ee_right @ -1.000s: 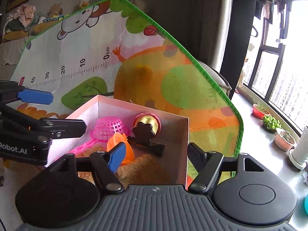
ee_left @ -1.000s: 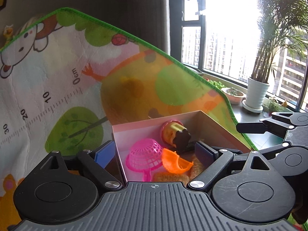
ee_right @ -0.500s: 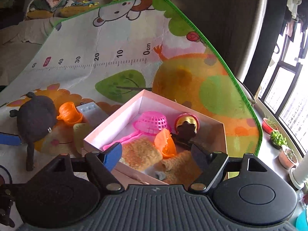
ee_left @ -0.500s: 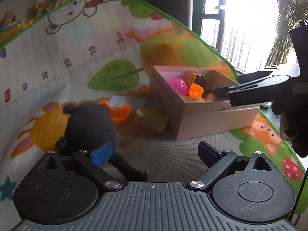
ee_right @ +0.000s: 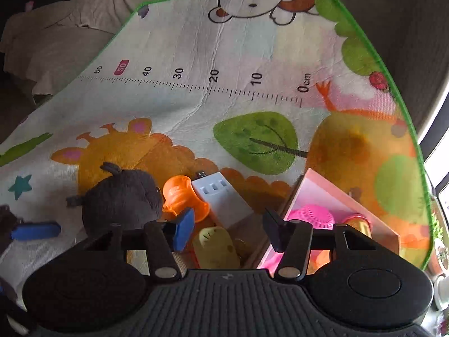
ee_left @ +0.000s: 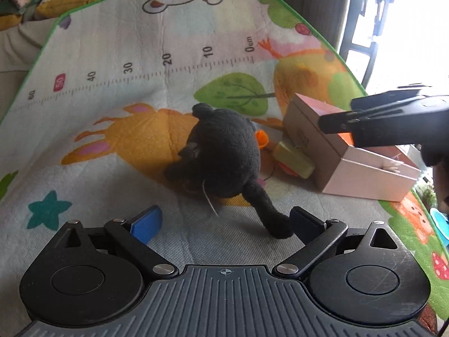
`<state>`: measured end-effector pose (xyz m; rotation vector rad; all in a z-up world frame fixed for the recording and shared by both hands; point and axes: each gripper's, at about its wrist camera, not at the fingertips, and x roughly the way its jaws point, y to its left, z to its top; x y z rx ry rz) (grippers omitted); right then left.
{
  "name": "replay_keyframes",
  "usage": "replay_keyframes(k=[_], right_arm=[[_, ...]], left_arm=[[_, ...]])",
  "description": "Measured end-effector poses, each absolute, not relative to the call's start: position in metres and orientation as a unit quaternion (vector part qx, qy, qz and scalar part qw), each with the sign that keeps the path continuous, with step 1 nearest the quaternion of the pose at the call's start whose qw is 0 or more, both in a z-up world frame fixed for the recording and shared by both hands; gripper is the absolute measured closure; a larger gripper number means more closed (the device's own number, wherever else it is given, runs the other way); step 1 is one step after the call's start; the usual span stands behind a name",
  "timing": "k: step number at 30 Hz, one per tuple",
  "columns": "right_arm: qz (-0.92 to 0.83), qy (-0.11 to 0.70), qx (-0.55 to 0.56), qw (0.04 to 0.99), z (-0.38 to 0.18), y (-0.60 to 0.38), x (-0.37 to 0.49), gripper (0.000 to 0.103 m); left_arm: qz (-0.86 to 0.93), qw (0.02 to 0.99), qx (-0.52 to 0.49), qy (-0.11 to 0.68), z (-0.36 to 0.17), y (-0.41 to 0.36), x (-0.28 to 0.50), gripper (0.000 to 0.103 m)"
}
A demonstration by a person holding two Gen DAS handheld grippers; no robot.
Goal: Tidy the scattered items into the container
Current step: 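Move both tools toward the black plush toy and the yellow sponge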
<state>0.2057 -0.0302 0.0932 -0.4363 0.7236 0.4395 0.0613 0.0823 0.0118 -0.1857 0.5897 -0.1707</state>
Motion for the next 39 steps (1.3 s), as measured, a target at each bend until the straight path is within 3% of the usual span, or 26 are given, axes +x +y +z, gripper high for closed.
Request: replay_keyframes(k=[5,9,10,18,24,39], right_arm=[[0.191,0.427,-0.131,0.874,0.078,0.002,0.282,0.046],[0.173,0.45,-0.157,0.862,0.053,0.021,0.31,0.051],[0.177,0.459,-0.16,0.855,0.048,0.023,0.312,0.055],[0.283,0.572,-0.07,0.767,0.064,-0.006,0.262,0.055],[0.261,0.44,-0.234,0.827,0.095,-0.018,0.209,0.054],[0.275,0.286,-0.488,0.777,0.021,-0.03,0.131,0.056]], left_arm=[[-0.108,0.951,-0.107,0.269,0.015,0.085,0.055,0.002],[-0.108,0.943,-0.149,0.276,0.012,0.096,0.058,0.002],[-0.108,0.943,-0.154,0.276,0.012,0.098,0.058,0.002],[-0.139,0.941,-0.172,0.255,0.011,0.103,0.054,0.002],[-0.161,0.935,-0.189,0.255,0.009,0.107,0.055,0.0],[-0.064,0.928,-0.277,0.24,0.003,0.136,0.053,0.0]])
